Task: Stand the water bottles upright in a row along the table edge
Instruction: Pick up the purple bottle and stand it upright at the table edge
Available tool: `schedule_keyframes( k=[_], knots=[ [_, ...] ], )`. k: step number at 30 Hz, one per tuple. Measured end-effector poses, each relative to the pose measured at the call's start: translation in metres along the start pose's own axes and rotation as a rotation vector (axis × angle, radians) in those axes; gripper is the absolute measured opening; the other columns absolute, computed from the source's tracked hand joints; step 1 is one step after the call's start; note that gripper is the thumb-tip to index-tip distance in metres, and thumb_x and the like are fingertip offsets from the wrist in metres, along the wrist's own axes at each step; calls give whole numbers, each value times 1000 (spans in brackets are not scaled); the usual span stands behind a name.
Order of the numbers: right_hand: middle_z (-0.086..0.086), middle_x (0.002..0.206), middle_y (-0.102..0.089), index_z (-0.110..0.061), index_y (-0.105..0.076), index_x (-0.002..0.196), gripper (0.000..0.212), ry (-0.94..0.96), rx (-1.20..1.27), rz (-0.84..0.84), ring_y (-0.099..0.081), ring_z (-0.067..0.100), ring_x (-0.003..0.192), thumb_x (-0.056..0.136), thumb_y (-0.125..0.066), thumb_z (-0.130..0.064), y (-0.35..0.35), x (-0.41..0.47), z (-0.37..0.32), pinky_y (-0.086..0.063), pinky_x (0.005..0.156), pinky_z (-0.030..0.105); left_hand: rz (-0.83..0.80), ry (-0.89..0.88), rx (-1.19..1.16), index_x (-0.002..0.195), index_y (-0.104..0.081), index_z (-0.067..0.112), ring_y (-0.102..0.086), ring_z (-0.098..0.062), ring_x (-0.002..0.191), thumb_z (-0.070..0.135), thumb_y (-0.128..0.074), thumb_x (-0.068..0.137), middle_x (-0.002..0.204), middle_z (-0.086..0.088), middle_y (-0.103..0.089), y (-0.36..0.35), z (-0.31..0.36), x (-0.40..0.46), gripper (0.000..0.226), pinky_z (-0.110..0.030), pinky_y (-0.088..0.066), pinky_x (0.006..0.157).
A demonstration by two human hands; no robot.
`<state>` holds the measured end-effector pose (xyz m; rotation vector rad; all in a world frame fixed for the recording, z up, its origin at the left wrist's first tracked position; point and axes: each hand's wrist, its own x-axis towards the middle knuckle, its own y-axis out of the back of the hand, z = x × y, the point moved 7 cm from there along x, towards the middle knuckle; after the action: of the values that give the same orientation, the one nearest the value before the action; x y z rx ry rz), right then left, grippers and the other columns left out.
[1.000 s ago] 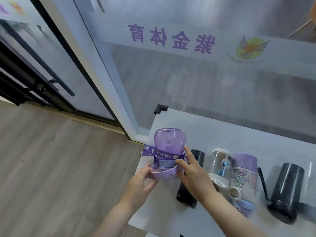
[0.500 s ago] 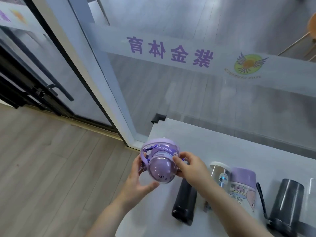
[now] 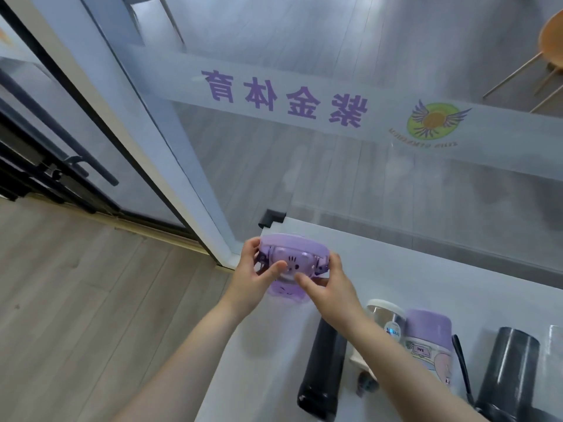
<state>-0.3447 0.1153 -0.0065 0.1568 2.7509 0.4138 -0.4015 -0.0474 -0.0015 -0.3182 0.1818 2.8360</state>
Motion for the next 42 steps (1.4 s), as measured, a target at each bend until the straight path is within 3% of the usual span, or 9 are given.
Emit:
schedule_keyframes(
  k=[4, 8, 12, 20, 24, 29, 32, 36, 42],
  knots=[
    [-19, 102, -58, -37, -40, 121, 48, 20, 19, 67, -69, 17, 89, 86, -72, -34, 10, 27, -7, -57, 75, 27, -2, -12, 72, 118, -43, 19, -57, 8, 86, 20, -70, 85, 104, 6, -57, -2, 6, 35, 42, -14, -48, 79],
    [-18, 97, -60, -37, -40, 118, 45, 9, 39, 93, -67, 12, 83, 86, -72, -32, 19, 57, -18, -47, 61, 9, 10, 16, 80, 116, -45, 26, -63, -9, 96, 36, -73, 80, 108, 0, -63, 1, 10, 67, 47, -27, -53, 85],
    [-9, 106, -63, -29, -41, 127, 52, -4, 60, 94, -63, 4, 85, 86, -72, -33, 22, 80, -29, -49, 71, 17, 4, 28, 13, 115, -47, 24, -63, -9, 95, 35, -72, 76, 106, -1, -62, 1, 15, 94, 48, -30, -53, 87],
    [-1, 120, -60, -28, -37, 132, 58, -18, 86, 40, -64, 16, 101, 86, -72, -34, 21, 94, -26, -53, 87, 32, 12, 29, -9, 120, -44, 21, -63, -10, 99, 28, -71, 84, 109, 0, -62, 1, 13, 104, 45, -27, -54, 85],
    [-4, 126, -60, -32, -36, 136, 61, -3, 73, 30, -65, 14, 101, 86, -72, -36, 21, 90, -25, -54, 89, 33, 21, 15, 17, 133, -35, 13, -62, 9, 89, 18, -65, 90, 110, 5, -57, -3, 18, 99, 52, -15, -51, 75],
    [-16, 131, -51, -34, -26, 146, 74, 21, -44, 16, -62, 12, 97, 86, -71, -35, 28, 70, -27, -46, 77, 19, -9, -2, 112, 141, -29, 13, -54, 21, 93, 13, -63, 91, 120, 10, -49, -2, 21, 88, 60, -2, -43, 72],
    [-17, 133, -36, -33, -21, 149, 78, 5, -142, 22, -54, 16, 111, 87, -69, -36, 36, 50, -20, -46, 93, 31, 18, 34, 163, 144, -26, 20, -39, 2, 122, 22, -65, 90, 134, 10, -37, 8, 16, 77, 67, -1, -35, 85],
    [-4, 150, -34, -25, -24, 150, 71, 0, -323, -11, -46, 21, 129, 91, -63, -28, 40, 9, 2, -41, 107, 41, 29, 99, 285, 144, -29, 21, -38, -9, 126, 31, -68, 86, 136, 11, -38, 19, -17, 50, 71, -24, -30, 100],
    [-4, 145, -45, -23, -43, 141, 52, 155, -595, -134, -42, 16, 133, 92, -58, -15, 16, -61, 33, -24, 109, 19, -80, 164, 531, 140, -42, 16, -36, -14, 133, 23, -64, 89, 139, 4, -41, 16, -79, -22, 56, -25, -27, 107]
  ],
)
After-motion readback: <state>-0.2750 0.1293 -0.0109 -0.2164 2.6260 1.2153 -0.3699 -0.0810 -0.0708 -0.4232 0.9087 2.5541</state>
